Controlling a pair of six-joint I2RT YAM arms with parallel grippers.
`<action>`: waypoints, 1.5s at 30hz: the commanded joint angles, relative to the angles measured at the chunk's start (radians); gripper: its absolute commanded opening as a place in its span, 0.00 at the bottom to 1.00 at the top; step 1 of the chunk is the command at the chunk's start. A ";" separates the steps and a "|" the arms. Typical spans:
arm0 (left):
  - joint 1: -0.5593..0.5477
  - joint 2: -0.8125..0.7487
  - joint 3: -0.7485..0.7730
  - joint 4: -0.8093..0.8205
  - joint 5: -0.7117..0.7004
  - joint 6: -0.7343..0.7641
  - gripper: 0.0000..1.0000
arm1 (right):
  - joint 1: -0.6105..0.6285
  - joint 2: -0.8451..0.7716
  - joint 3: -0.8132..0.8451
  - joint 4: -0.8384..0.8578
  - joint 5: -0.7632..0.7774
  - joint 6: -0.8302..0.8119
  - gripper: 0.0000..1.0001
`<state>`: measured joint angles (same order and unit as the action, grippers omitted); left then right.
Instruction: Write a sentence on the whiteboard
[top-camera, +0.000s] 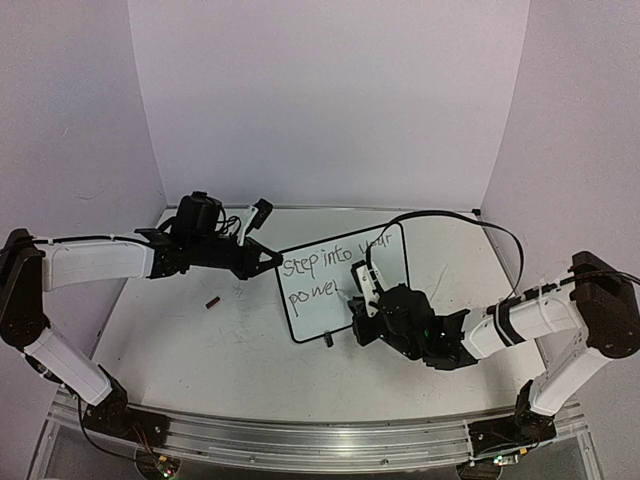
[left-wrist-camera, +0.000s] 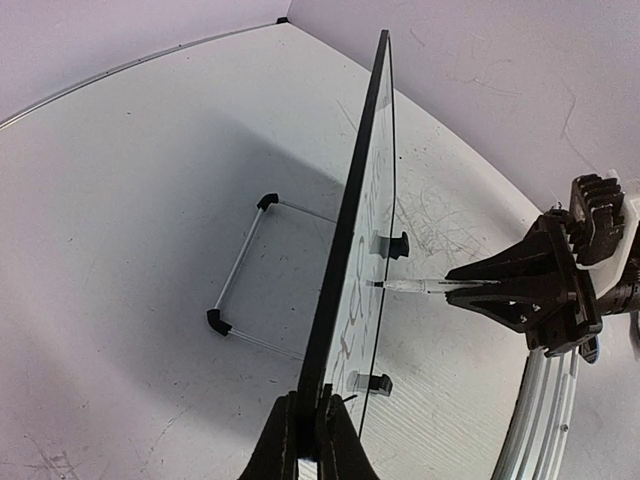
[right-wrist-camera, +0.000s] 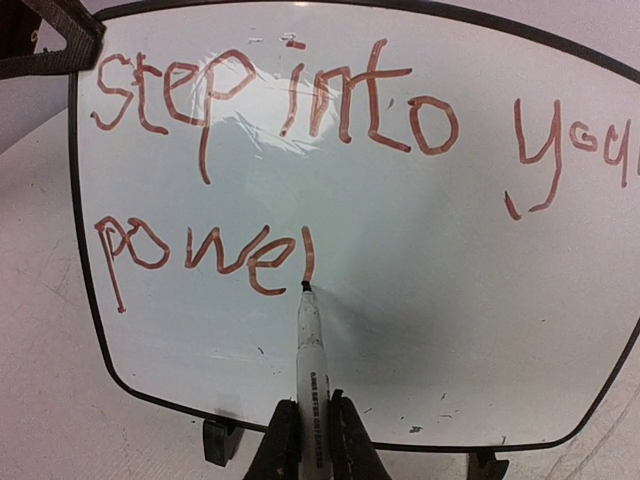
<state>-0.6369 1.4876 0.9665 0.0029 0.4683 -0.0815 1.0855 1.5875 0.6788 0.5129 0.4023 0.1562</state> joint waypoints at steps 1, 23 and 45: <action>-0.006 -0.026 -0.014 -0.037 -0.068 0.072 0.00 | -0.003 0.008 0.005 -0.041 0.010 0.016 0.00; -0.009 -0.021 -0.013 -0.041 -0.071 0.075 0.00 | 0.002 0.011 0.010 -0.038 0.017 0.009 0.00; -0.010 -0.022 -0.013 -0.041 -0.066 0.074 0.00 | 0.000 -0.005 0.053 0.035 0.070 -0.057 0.00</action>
<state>-0.6411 1.4857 0.9665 0.0002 0.4675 -0.0780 1.0943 1.5875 0.6819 0.5098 0.4296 0.1183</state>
